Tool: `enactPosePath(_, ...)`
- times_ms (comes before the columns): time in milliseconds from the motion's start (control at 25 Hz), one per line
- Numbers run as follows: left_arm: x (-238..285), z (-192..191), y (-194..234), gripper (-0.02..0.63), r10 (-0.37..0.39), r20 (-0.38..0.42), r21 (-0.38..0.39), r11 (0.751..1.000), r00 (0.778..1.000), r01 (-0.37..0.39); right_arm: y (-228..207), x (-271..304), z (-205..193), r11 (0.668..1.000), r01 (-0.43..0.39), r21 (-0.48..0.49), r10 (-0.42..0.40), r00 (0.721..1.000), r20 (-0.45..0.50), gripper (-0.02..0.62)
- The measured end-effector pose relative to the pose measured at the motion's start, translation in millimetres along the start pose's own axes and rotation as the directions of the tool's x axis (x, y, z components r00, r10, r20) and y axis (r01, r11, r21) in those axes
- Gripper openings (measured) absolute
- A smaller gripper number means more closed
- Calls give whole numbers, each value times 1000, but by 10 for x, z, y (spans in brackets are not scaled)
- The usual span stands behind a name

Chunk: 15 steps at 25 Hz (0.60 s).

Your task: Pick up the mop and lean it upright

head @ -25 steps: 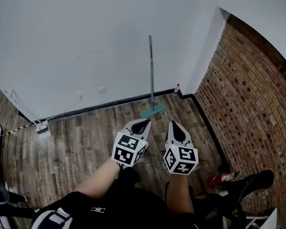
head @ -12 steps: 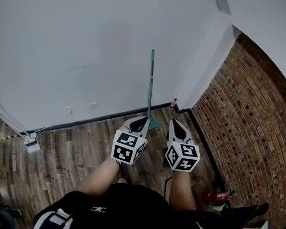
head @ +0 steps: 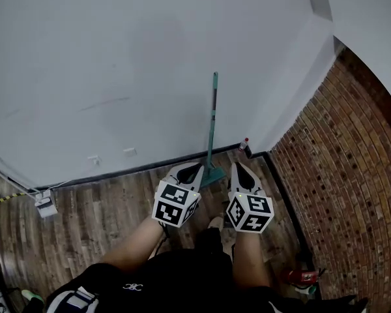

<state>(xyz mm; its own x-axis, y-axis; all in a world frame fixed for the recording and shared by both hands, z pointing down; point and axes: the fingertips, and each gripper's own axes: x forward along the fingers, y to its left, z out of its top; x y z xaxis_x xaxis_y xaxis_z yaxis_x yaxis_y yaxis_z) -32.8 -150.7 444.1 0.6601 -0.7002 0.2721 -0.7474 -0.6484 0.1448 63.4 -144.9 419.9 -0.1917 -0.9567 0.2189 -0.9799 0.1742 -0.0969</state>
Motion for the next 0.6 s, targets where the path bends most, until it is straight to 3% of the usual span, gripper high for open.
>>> enactPosePath(200,423,32,319,-3,55,-11,-14,998,998,-55,-242,554,31,1000,-10,4,10,1000,12,14)
enactPosePath(360,953,161,563,-3,117,0,-49,992,993,-116,-587,1171,192,997,-73,-12,73,997,4,14)
enactPosePath(600,1809,650,738,-3,168,15,-35,985,986,-167,-1170,2022,627,988,-146,-41,147,989,20,14)
